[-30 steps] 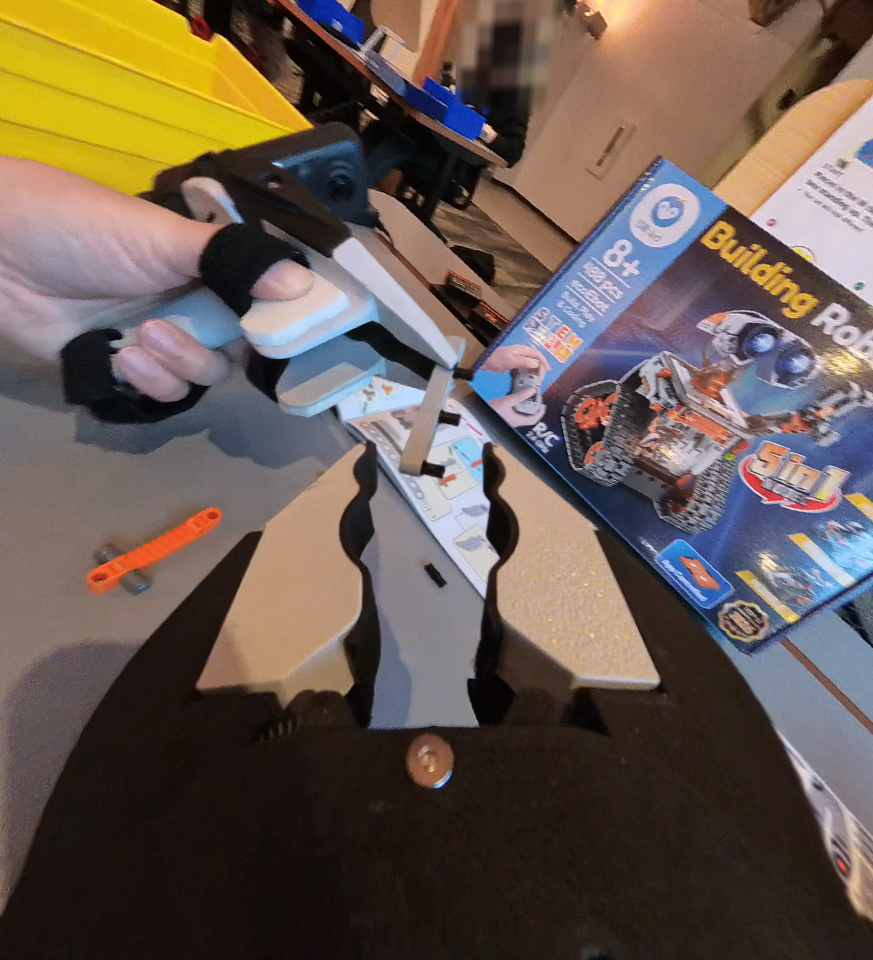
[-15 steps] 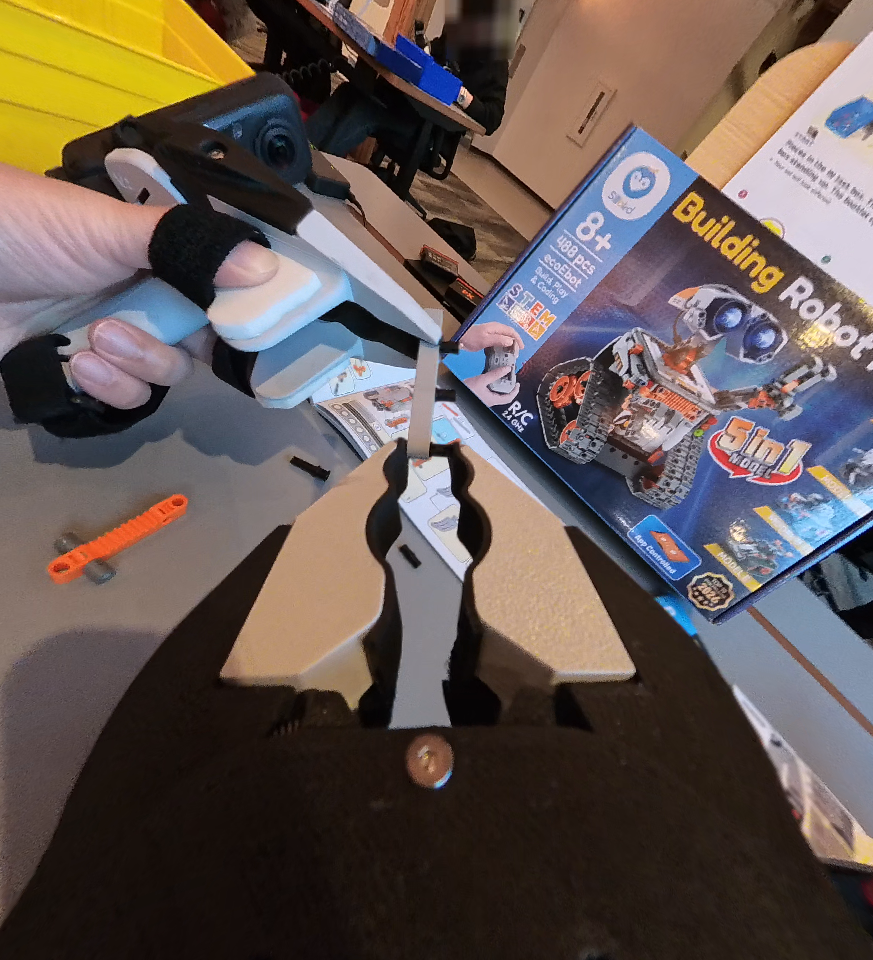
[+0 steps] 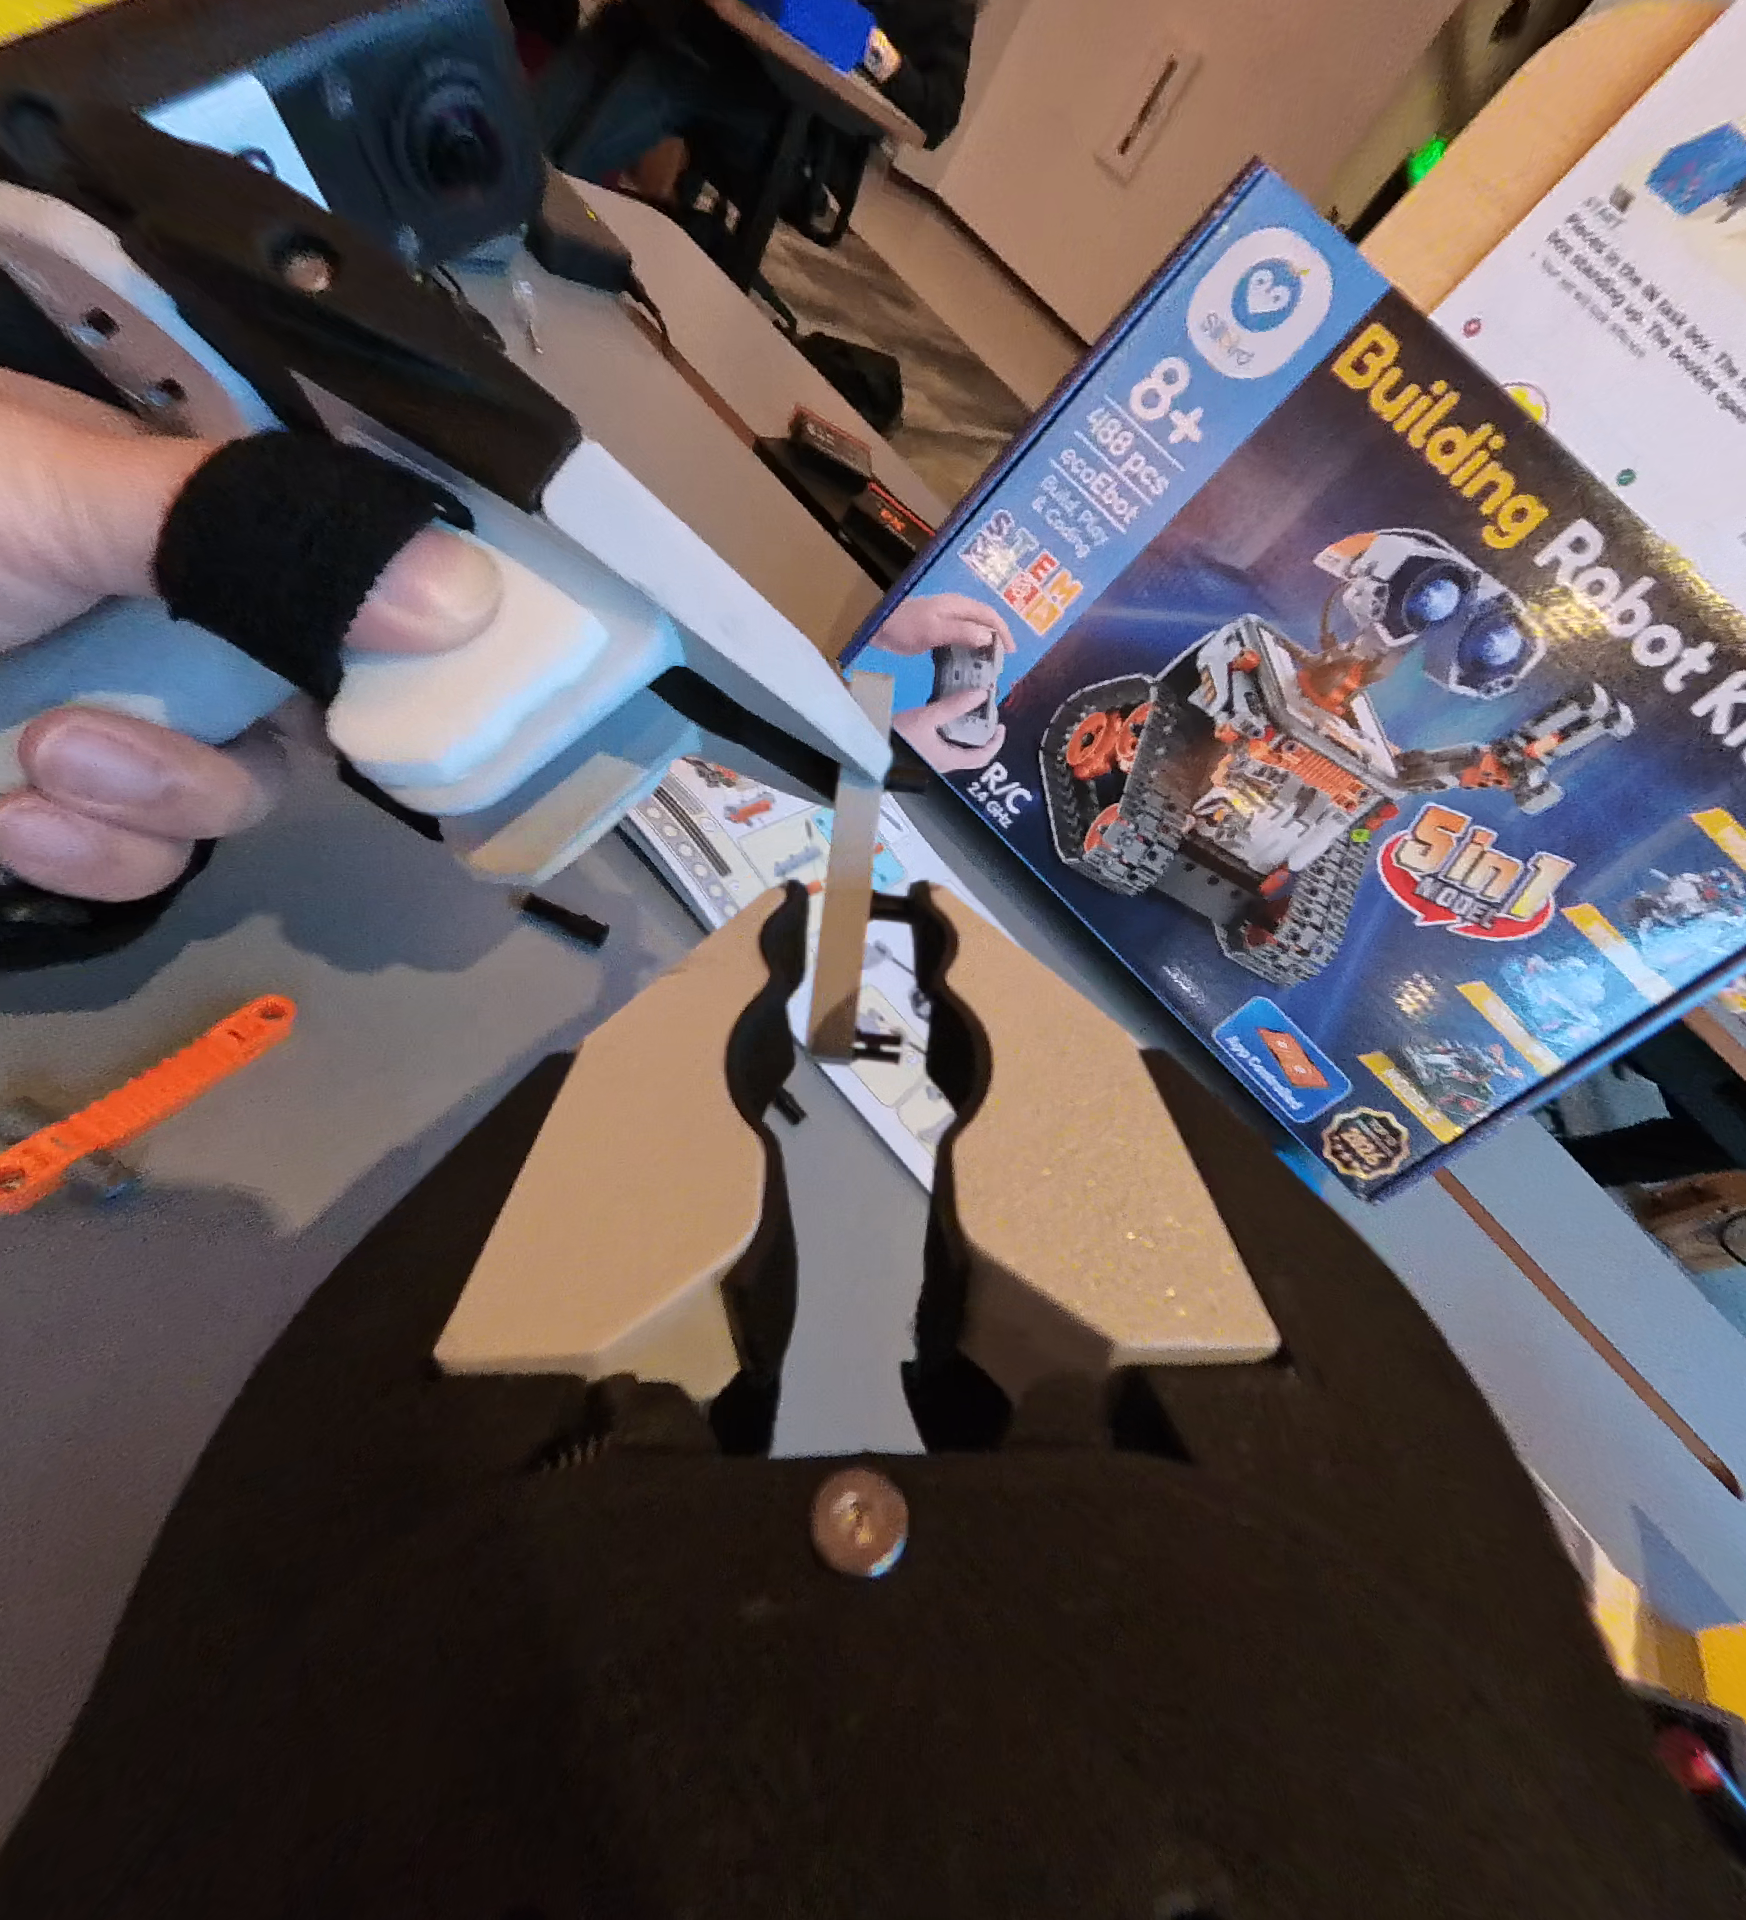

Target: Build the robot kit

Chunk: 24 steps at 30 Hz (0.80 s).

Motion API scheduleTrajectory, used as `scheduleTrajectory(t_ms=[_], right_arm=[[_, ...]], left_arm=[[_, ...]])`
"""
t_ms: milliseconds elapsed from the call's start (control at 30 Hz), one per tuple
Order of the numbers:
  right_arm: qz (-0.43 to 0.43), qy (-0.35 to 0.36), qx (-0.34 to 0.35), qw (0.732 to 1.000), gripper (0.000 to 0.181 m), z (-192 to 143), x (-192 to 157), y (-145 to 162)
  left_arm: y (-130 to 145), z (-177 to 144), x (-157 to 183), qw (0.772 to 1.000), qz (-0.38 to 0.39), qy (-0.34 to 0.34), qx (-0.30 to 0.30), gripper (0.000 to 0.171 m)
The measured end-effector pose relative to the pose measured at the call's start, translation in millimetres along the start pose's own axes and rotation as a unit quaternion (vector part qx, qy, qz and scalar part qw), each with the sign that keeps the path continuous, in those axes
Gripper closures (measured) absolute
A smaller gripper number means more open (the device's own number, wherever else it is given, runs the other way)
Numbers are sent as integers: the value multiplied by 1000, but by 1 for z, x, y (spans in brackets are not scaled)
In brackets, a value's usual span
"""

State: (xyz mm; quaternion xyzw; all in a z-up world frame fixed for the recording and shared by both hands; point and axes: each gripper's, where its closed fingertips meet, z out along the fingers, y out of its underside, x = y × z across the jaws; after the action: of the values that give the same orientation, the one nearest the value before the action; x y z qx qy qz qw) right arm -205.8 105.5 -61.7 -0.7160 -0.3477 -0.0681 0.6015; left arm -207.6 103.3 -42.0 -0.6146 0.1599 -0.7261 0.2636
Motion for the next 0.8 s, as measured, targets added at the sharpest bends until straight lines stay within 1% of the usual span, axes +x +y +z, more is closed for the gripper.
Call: scheduleTrajectory(t_ms=[100,300,400,533,567,633,667,700,733,800], right_arm=[[-1,8,13,1000,166,-3,2,-4],[9,-2,5,1000,168,-5,4,-3],[0,-4,0,1000,168,-6,5,-1],[26,-15,-2,1000,167,-3,3,1],[15,-13,2,1000,166,-2,3,1],[-20,7,18,1000,138,-1,5,-6],[-36,17,22,999,134,-1,5,-9],[-47,25,24,998,137,-2,6,-11],[-54,30,20,998,146,-2,6,-11],[-53,37,7,998,152,-2,8,-7]], left_arm=[[-1,0,2,1000,-2,5,1,168],[1,2,3,1000,-1,8,1,168],[3,3,2,1000,3,1,-1,168],[3,2,-2,1000,-2,-3,0,168],[3,2,-2,1000,2,-8,-1,168],[8,5,-3,1000,15,-16,-14,168],[10,6,-2,1000,20,-16,-17,168],[11,8,0,999,23,-13,-19,168],[12,9,1,999,23,-10,-20,168],[13,10,3,1000,23,-2,-20,168]])
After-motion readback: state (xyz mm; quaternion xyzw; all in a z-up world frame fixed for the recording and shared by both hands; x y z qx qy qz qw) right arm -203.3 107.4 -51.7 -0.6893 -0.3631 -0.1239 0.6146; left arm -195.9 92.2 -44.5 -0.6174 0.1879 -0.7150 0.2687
